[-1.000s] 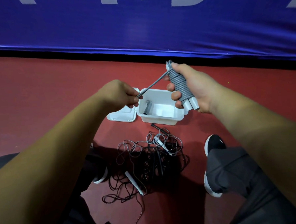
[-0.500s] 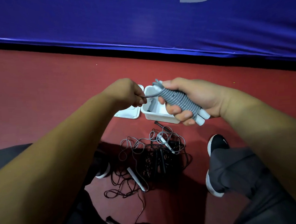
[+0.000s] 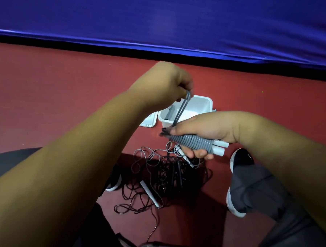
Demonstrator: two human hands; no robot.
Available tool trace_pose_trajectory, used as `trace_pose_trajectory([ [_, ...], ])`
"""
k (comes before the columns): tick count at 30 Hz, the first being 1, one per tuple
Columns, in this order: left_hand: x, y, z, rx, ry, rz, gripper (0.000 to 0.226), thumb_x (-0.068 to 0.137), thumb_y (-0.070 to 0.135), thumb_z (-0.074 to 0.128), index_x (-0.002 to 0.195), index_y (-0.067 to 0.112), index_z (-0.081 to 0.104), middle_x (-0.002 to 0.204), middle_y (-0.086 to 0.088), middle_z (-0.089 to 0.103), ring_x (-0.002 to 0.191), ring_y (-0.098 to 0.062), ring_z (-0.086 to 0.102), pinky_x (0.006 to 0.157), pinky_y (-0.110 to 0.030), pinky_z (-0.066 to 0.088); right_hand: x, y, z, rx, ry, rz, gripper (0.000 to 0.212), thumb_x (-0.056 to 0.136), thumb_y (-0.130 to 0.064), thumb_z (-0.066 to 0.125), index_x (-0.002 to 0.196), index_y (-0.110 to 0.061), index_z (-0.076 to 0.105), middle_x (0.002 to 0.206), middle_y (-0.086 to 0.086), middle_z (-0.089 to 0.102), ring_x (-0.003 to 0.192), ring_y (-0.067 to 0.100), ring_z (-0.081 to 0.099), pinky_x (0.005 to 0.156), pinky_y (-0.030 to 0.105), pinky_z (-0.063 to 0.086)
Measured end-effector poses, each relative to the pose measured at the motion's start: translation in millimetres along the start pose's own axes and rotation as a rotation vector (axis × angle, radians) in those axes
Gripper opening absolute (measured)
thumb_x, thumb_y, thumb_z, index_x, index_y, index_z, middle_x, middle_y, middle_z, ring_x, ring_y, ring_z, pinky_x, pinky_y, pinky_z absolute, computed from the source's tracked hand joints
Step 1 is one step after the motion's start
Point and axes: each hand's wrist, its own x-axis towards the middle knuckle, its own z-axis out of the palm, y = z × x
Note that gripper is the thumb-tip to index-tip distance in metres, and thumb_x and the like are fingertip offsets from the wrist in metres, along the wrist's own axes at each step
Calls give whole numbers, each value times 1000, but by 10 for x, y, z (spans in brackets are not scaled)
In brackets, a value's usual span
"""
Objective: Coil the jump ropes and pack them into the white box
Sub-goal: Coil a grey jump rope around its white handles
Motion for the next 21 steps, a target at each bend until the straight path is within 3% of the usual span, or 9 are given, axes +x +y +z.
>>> trace_pose_trajectory([
  [3,6,45,-19,49,30,28,21,89,9,68,94,24,82,78,13,73,73,-2,69,62,-14,49,57,42,-70,30,149,-51,35,105,-53,60,121,-22,64,77,12,62,51,20,51,48,27,48],
  [11,-43,60,-114,108,165,83,11,90,19,77,97,23,84,85,19,70,73,15,59,67,0,39,176,47,-232,166,480,-174,31,106,-50,62,114,-20,63,73,8,59,49,20,51,51,31,48],
  [15,-87,25,-196,51,60,3,12,84,17,86,93,25,85,79,18,72,66,15,60,57,-2,39,206,38,-259,348,587,-220,17,107,-45,63,113,-29,63,80,7,56,50,18,52,54,32,49],
  [17,-103,-32,-204,32,6,-47,17,81,16,89,94,25,85,79,19,73,65,17,60,57,0,37,194,22,-269,389,631,-254,12,106,-36,65,116,-29,63,80,6,54,50,17,51,53,31,47],
  [21,-97,-137,-174,-119,15,-151,19,80,13,90,94,25,85,77,22,75,66,16,62,59,1,37,144,-4,-307,449,655,-329,29,97,-8,67,121,-24,61,84,7,54,53,17,50,54,32,45],
])
